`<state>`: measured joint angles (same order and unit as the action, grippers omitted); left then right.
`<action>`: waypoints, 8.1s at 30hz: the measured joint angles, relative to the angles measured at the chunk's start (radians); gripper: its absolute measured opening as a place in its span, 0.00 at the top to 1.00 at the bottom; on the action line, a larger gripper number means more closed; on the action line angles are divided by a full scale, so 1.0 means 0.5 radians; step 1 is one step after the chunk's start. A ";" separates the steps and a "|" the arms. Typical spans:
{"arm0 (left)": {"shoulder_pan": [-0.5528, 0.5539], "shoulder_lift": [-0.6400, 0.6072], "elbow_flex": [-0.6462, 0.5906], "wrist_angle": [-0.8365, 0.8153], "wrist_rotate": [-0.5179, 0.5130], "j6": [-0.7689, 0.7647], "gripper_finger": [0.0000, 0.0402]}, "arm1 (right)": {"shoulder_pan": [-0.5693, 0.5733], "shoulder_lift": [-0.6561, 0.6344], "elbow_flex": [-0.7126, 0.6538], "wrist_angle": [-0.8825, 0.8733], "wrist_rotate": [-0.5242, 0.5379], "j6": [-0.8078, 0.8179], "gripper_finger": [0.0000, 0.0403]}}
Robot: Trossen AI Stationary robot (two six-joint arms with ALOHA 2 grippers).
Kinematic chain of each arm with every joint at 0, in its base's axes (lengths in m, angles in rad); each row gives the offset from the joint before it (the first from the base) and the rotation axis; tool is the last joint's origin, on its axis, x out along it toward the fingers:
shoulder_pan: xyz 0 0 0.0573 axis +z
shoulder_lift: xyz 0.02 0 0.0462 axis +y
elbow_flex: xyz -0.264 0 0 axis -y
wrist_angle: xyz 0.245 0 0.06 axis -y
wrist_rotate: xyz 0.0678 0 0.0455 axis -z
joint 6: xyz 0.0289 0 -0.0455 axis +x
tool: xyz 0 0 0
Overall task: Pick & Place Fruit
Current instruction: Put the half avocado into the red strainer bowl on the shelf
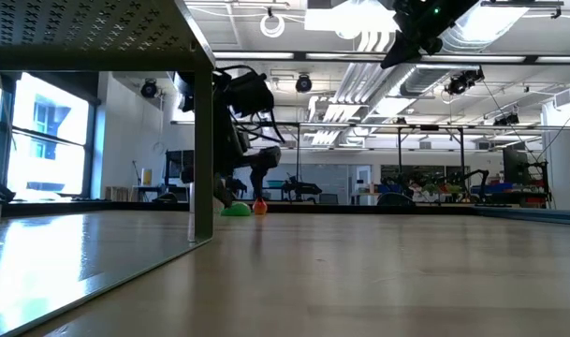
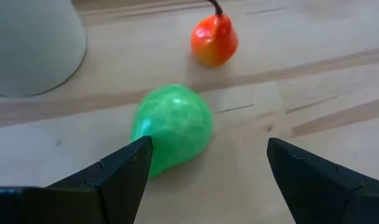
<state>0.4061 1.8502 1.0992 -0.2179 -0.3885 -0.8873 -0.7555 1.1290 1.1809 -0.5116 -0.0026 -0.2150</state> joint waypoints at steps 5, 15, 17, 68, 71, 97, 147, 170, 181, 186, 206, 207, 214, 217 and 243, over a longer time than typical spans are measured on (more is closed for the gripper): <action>0.000 0.031 0.002 0.031 -0.011 0.005 0.22 | 0.000 0.000 0.000 -0.007 0.000 0.000 0.99; -0.001 0.031 0.002 0.019 0.012 0.008 0.22 | 0.000 0.000 -0.001 -0.016 0.000 0.000 0.99; -0.001 0.031 0.002 0.017 0.041 0.008 0.22 | 0.000 0.000 0.000 -0.016 0.000 -0.001 0.99; 0.042 -0.034 0.850 -0.885 0.605 -0.018 0.22 | 0.001 0.001 0.000 -0.095 0.000 0.000 0.99; 0.044 -0.034 0.851 -0.872 0.634 -0.145 0.22 | 0.001 0.001 0.000 -0.115 0.000 0.000 0.99; 0.009 0.017 0.853 -0.459 0.524 -0.232 0.22 | 0.001 0.001 0.000 -0.106 -0.084 -0.001 0.99; -0.152 0.232 0.851 -0.482 0.293 -0.617 0.44 | 0.000 0.001 0.000 -0.119 -0.206 -0.037 0.99; -0.238 0.404 0.856 -0.660 0.482 -0.749 0.44 | 0.002 0.001 0.000 -0.121 -0.211 0.019 0.99; -0.340 0.407 0.850 -0.845 0.613 -0.803 0.44 | 0.002 0.001 0.000 -0.121 -0.217 0.018 0.99; -0.403 0.368 0.846 -0.919 0.612 -0.887 0.44 | 0.002 0.001 0.000 -0.121 -0.218 0.018 0.99; -0.284 0.200 0.851 -0.848 0.407 -0.388 0.44 | 0.002 0.001 0.000 -0.121 -0.218 0.023 0.99; -0.284 0.199 0.851 -0.838 0.407 -0.265 0.44 | 0.002 0.001 0.000 -0.121 -0.219 0.024 0.99; -0.288 0.199 0.851 -0.754 0.615 0.599 0.44 | 0.002 0.001 0.000 -0.122 -0.223 0.023 0.99; -0.288 0.199 0.851 -0.682 0.711 0.828 0.44 | 0.002 0.001 0.000 -0.121 -0.223 0.023 0.99; -0.237 0.187 0.851 -0.937 0.708 2.141 0.44 | 0.002 0.001 0.000 -0.121 -0.208 0.282 0.99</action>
<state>0.2874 1.9439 1.5249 -0.6862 -0.0344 0.1831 -0.7547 1.1296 1.1809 -0.5720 -0.1066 -0.0742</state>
